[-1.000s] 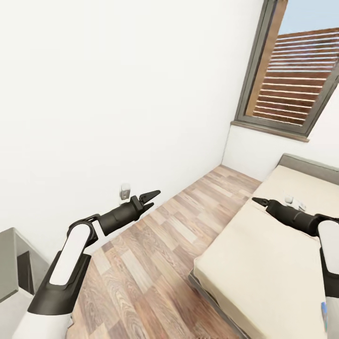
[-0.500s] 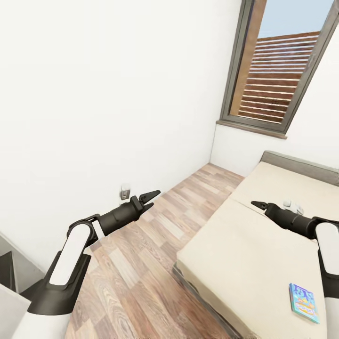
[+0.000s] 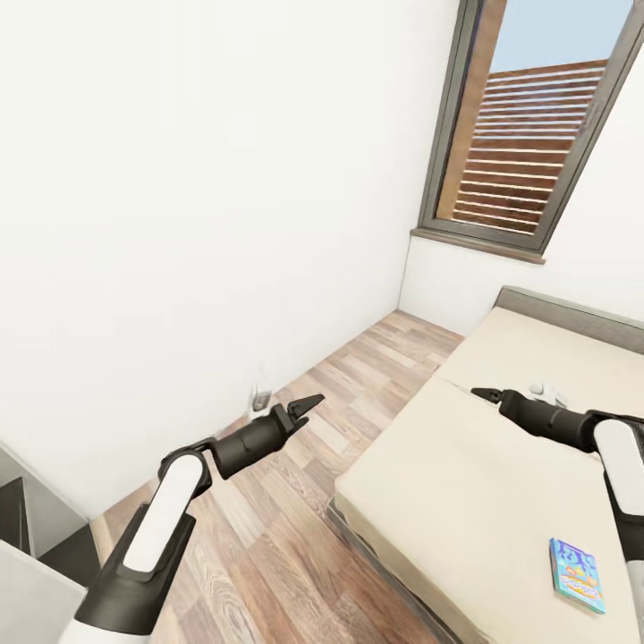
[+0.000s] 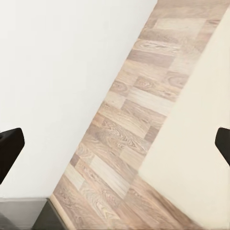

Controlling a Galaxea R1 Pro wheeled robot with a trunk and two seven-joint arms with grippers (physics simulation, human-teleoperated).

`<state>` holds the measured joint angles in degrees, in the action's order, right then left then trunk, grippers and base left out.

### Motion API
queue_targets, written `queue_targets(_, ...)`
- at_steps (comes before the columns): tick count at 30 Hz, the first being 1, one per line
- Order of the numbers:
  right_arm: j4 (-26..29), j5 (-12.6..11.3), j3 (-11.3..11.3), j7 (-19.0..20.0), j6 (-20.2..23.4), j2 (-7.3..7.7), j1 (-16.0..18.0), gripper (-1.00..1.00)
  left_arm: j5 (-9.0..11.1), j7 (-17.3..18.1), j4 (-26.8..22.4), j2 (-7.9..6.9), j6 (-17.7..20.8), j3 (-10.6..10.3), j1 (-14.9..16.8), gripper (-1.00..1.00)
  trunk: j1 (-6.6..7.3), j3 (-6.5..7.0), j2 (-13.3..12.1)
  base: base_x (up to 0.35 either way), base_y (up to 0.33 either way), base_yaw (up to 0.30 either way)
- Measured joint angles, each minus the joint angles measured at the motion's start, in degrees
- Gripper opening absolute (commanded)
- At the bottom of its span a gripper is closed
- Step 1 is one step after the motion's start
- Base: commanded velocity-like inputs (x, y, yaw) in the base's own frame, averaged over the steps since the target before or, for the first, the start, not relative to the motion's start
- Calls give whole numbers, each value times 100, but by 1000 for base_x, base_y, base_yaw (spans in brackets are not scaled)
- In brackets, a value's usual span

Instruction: Put all the toys in the child's room - the three board games (two on the bed and one on the table), the two jigsaw puzzles on the table, and the tennis ball on the table - inside the toy box on the table in the child's room.

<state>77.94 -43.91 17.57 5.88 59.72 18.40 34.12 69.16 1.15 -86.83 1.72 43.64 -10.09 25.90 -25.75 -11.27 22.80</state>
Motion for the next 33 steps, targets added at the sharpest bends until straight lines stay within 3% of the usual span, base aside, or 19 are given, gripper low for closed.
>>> queue_targets(5, -160, 0, -161, 160, 1, 0, 0, 100, -1, 0, 162, 0, -161, 0, -161, 100, 0, 0, 0, 0, 0, 0)
queue_targets(10, -321, 3, -175, 198, 1, 0, 0, 100, -2, 0, 323, 0, -321, 0, -322, 100, 0, 0, 0, 0, 0, 0)
queue_targets(27, -753, 0, -176, 198, 1, 0, 0, 100, -4, 0, 869, 0, -723, 0, -332, 100, 0, 0, 0, 0, 0, -1)
queue_targets(33, -560, 29, -154, 5, 0, -193, -193, 100, 181, -135, 679, -190, -522, 200, -137, 100, 0, 12, 0, 0, 0, -149)
